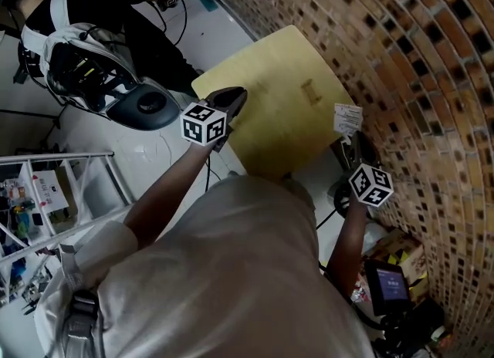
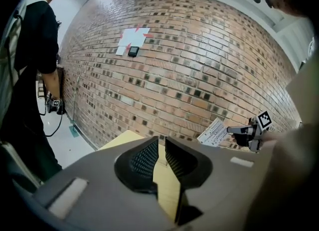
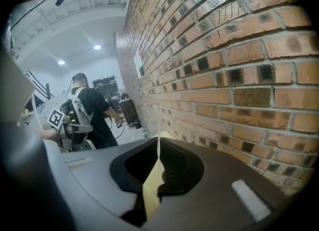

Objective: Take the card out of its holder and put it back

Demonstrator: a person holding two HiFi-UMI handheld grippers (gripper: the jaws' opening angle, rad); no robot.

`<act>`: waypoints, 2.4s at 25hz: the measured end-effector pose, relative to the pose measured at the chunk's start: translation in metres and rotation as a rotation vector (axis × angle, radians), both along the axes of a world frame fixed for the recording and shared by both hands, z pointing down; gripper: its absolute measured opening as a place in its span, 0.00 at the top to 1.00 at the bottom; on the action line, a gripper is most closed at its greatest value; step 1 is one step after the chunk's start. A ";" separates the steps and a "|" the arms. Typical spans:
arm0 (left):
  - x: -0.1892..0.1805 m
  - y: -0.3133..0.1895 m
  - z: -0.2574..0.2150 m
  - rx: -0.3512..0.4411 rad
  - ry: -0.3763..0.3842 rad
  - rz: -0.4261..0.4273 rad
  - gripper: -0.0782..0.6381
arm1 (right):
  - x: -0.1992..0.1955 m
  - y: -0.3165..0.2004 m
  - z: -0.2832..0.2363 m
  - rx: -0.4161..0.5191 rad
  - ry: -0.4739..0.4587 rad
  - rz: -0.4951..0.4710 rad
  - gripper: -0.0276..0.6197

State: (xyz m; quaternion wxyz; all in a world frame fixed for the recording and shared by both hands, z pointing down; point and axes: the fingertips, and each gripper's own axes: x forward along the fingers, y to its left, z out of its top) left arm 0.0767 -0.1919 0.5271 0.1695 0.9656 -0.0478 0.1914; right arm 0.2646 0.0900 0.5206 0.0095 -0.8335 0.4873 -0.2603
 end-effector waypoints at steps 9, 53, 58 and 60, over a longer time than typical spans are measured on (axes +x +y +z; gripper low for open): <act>0.029 0.023 0.030 -0.004 -0.040 -0.010 0.78 | 0.054 -0.020 0.039 -0.014 -0.006 -0.095 0.94; 0.049 0.038 0.040 -0.009 -0.165 -0.232 0.75 | 0.104 -0.148 0.201 -0.266 -0.046 -0.460 0.94; 0.039 0.028 0.034 -0.015 -0.161 -0.250 0.75 | 0.095 -0.159 0.196 -0.280 -0.038 -0.474 0.94; 0.038 0.029 0.033 -0.015 -0.162 -0.253 0.75 | 0.095 -0.159 0.198 -0.283 -0.039 -0.471 0.94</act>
